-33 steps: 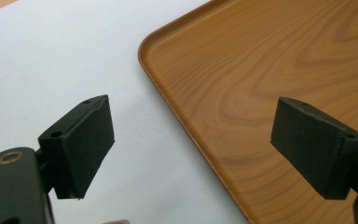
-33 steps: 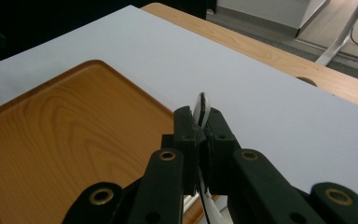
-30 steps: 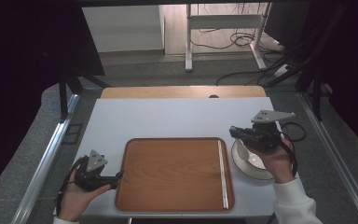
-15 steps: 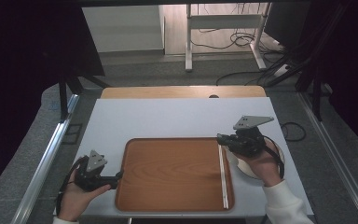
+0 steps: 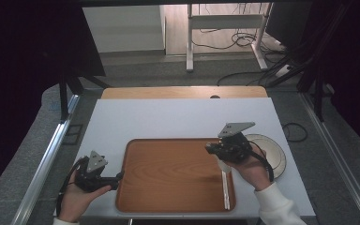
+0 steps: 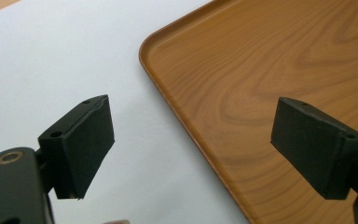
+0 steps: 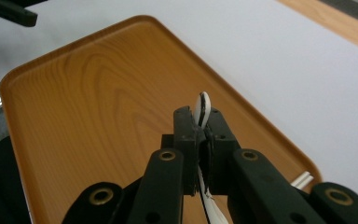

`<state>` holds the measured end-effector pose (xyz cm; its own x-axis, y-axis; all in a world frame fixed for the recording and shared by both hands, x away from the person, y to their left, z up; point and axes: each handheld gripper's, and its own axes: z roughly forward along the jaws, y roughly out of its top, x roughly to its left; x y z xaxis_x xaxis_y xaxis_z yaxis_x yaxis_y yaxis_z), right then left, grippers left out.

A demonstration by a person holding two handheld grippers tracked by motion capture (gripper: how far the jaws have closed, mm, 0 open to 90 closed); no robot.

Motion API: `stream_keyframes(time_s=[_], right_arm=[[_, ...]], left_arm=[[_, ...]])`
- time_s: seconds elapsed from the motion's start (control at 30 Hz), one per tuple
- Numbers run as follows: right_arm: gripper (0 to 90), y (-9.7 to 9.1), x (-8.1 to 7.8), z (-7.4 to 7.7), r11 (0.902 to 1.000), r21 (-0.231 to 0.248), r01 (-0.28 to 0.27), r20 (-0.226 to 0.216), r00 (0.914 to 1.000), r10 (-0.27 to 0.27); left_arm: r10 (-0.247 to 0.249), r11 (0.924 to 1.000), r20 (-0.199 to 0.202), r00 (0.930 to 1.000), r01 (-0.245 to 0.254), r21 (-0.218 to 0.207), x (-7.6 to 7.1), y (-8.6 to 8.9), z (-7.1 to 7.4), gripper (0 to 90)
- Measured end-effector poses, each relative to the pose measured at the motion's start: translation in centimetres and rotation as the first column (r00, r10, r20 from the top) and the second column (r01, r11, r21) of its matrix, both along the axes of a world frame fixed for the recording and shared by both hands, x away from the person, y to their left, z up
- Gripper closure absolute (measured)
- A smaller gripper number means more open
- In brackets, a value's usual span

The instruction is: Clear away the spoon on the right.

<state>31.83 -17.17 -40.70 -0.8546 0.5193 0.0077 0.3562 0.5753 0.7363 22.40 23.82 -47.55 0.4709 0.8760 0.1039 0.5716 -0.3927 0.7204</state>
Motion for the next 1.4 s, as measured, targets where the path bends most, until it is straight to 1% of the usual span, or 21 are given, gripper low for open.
stream_keyframes(time_s=[0.23, 0.43, 0.67, 0.77, 0.8, 0.9, 1.03, 1.07, 1.17, 1.27, 1.4], right_arm=[[85.7, 1.5, -0.4, -0.8, 0.9986, -0.035, -0.039, -0.024, 0.9990, 0.038], [85.8, 2.5, -0.5, -1.8, 0.9960, -0.067, -0.059, -0.045, 0.9974, 0.056], [85.6, 3.9, -0.6, -3.2, 0.9900, -0.106, -0.093, -0.081, 0.9931, 0.084], [85.6, 4.6, -0.8, -3.6, 0.9868, -0.122, -0.106, -0.091, 0.9913, 0.096], [85.6, 4.7, -0.8, -3.8, 0.9852, -0.127, -0.115, -0.088, 0.9907, 0.104], [85.6, 5.1, -0.9, -4.2, 0.9839, -0.135, -0.116, -0.104, 0.9893, 0.103], [85.4, 6.1, -0.9, -5.1, 0.9775, -0.160, -0.138, -0.118, 0.9858, 0.120], [85.3, 6.4, -0.9, -5.4, 0.9755, -0.167, -0.143, -0.123, 0.9846, 0.124], [85.0, 7.3, -0.7, -6.5, 0.9671, -0.192, -0.167, -0.139, 0.9802, 0.142], [84.5, 8.0, -0.6, -7.2, 0.9596, -0.227, -0.167, -0.155, 0.9788, 0.133], [84.3, 8.4, -0.5, -7.7, 0.9578, -0.234, -0.167, -0.166, 0.9775, 0.129]], left_arm=[[0.004, 1.0000, 0.001, 1.0000, -0.004, -0.006, 0.0, 0.0, 0.0, 12.9], [0.005, 1.0000, 0.001, 1.0000, -0.005, -0.007, 0.0, 0.0, 0.0, 12.9], [0.000, 1.0000, -0.001, 1.0000, 0.000, 0.002, 0.0, 0.0, 0.0, 12.8], [0.003, 1.0000, 0.001, 1.0000, -0.003, -0.004, 0.0, 0.0, 0.0, 12.8], [0.004, 1.0000, 0.001, 1.0000, -0.004, -0.004, 0.0, 0.0, 0.0, 12.8], [0.005, 1.0000, 0.001, 1.0000, -0.005, -0.006, 0.0, 0.0, 0.0, 12.9], [0.000, 1.0000, -0.002, 1.0000, 0.000, 0.002, 0.0, 0.0, 0.0, 12.8], [0.003, 1.0000, 0.001, 1.0000, -0.003, -0.006, 0.0, -0.1, -0.1, 12.8], [0.002, 1.0000, 0.000, 1.0000, -0.002, -0.005, 0.0, -0.1, 0.0, 12.9], [0.002, 1.0000, 0.000, 1.0000, -0.002, -0.002, 0.0, 0.0, 0.0, 12.9], [0.003, 1.0000, 0.000, 1.0000, -0.003, -0.003, 0.0, 0.1, -0.1, 12.8]])
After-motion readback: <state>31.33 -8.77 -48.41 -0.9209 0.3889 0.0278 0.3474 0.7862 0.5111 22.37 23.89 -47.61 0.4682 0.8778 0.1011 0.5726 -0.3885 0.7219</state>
